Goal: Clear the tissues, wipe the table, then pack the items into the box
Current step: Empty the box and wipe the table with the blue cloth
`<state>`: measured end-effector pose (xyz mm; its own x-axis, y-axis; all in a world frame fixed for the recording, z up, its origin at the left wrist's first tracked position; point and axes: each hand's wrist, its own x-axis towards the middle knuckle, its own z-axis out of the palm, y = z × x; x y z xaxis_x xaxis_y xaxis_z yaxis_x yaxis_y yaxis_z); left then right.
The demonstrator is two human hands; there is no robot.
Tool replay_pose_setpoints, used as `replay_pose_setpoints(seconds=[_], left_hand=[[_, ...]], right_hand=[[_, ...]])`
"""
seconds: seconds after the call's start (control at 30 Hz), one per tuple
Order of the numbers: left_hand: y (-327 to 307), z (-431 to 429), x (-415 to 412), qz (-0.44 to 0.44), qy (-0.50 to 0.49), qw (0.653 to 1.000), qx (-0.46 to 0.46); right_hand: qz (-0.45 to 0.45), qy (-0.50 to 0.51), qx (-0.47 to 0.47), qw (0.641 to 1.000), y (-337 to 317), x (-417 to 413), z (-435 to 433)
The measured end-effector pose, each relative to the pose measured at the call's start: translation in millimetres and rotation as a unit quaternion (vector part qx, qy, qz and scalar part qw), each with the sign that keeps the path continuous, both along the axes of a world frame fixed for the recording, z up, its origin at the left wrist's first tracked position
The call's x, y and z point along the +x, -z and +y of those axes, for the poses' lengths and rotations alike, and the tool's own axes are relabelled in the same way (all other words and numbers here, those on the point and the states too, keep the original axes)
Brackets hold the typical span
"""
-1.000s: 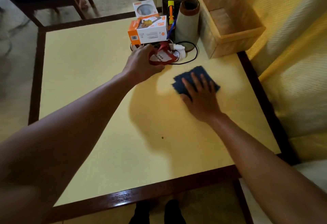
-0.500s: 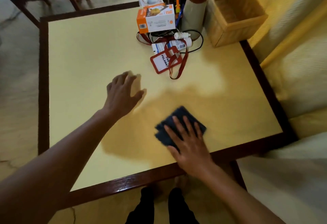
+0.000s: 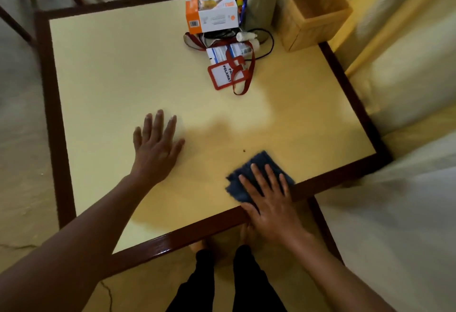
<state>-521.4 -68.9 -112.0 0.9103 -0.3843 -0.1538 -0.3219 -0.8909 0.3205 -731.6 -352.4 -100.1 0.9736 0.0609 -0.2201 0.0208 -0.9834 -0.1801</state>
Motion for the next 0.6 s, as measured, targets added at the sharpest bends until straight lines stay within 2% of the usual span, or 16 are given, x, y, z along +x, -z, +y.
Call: replay_pose_setpoints(seconds=[0.1,0.2,0.3,0.43,0.53,0.6], left_hand=[[3.8,1.2,0.0,-0.007,0.009,1.000,-0.008],[7.4,3.9,1.9,-0.013,0.010,1.000,-0.017],[11.6,4.0,1.7,-0.017,0.013,1.000,-0.016],[12.8,1.5,3.3,-0.007,0.017,1.000,-0.013],[9.3,1.3,4.3,0.002,0.011,1.000,-0.002],[6.3,0.1,4.5,0.006,0.010,1.000,0.004]], right_hand=[[0.028,0.146,-0.034,0.988,4.0,12.4,-95.0],[0.053,0.343,-0.029,0.937,-5.2,38.6,-191.5],[0.049,0.455,-0.014,0.889,-11.3,45.4,-238.3],[0.004,0.540,0.021,0.841,-0.5,37.5,-218.9],[-0.045,0.594,0.101,0.797,4.4,28.4,-167.3],[-0.069,0.581,0.138,0.799,6.7,18.5,-123.5]])
